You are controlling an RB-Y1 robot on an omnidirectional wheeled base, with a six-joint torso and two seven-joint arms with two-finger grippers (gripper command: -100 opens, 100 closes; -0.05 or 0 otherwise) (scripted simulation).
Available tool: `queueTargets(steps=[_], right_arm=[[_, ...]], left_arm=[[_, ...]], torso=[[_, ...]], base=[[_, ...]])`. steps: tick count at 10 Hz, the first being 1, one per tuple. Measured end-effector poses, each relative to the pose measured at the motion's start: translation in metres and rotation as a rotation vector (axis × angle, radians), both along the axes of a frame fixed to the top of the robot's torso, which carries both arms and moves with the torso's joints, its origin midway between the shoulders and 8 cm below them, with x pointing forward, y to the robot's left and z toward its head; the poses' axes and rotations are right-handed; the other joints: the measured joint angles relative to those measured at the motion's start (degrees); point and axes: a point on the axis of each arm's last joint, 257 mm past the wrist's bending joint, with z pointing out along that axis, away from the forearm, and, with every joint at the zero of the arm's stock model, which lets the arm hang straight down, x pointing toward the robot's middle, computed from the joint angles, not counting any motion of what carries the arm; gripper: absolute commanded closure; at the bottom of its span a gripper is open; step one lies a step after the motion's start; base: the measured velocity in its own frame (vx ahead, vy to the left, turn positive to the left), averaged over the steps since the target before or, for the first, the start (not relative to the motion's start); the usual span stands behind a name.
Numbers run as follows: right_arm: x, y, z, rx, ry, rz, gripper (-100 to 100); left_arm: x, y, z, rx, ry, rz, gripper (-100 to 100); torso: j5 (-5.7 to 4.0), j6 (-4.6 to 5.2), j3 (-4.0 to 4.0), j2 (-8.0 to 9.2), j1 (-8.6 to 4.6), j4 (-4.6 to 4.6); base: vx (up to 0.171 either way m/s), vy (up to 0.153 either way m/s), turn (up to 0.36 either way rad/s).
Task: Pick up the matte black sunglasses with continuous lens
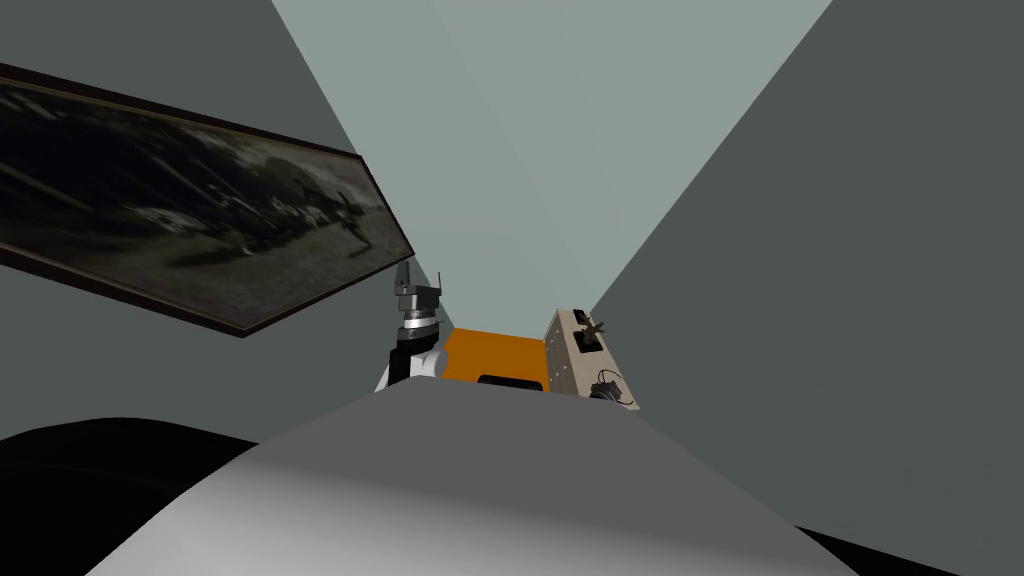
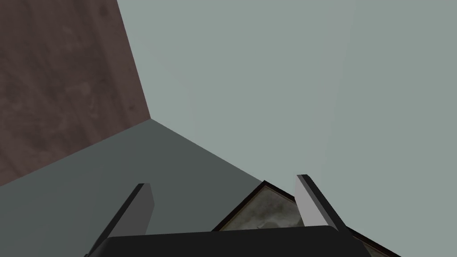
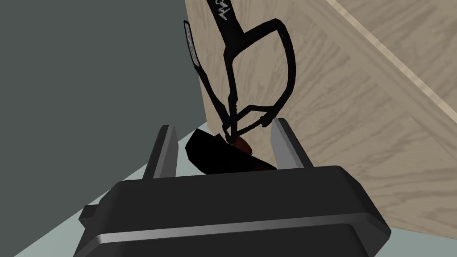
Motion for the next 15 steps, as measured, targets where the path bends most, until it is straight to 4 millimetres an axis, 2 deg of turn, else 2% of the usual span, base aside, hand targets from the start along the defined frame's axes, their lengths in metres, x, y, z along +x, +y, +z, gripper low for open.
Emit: queueTargets(steps=[3, 4, 5, 8, 11, 15], right_arm=[[0.000, -0.001, 0.001, -0.003, 0.000, 0.000, 100], [0.000, -0.001, 0.001, -0.003, 0.000, 0.000, 0], [0.000, -0.001, 0.001, -0.003, 0.000, 0.000, 100], [-0.020, -0.004, -0.007, 0.015, 0.006, 0.006, 100], [-0.019, -0.001, -0.004, 0.018, -0.004, 0.027, 100], [-0.029, 0.000, -0.005, 0.025, -0.005, 0.055, 100]], left_arm=[[0.000, 0.000, 0.000, 0.000, 0.000, 0.000, 0], [0.000, 0.000, 0.000, 0.000, 0.000, 0.000, 0], [0.000, 0.000, 0.000, 0.000, 0.000, 0.000, 0], [0.000, 0.000, 0.000, 0.000, 0.000, 0.000, 0], [0.000, 0.000, 0.000, 0.000, 0.000, 0.000, 0], [0.000, 0.000, 0.000, 0.000, 0.000, 0.000, 0]], torso=[[-0.07, -0.01, -0.04, -0.06, 0.02, -0.03], [-0.07, -0.01, -0.04, -0.06, 0.02, -0.02], [-0.07, -0.01, -0.04, -0.06, 0.02, -0.02], [-0.03, -0.01, -0.24, -0.43, 0.14, -0.08], [-0.06, 0.05, -0.10, -0.16, 0.09, -0.05], [-0.06, -0.04, -0.12, -0.23, 0.11, -0.02]], base=[[0.000, 0.000, 0.000], [0.000, 0.000, 0.000], [0.070, 0.019, -0.131], [0.093, 0.033, -0.096], [0.032, 0.013, -0.063], [0.060, 0.029, -0.069]])
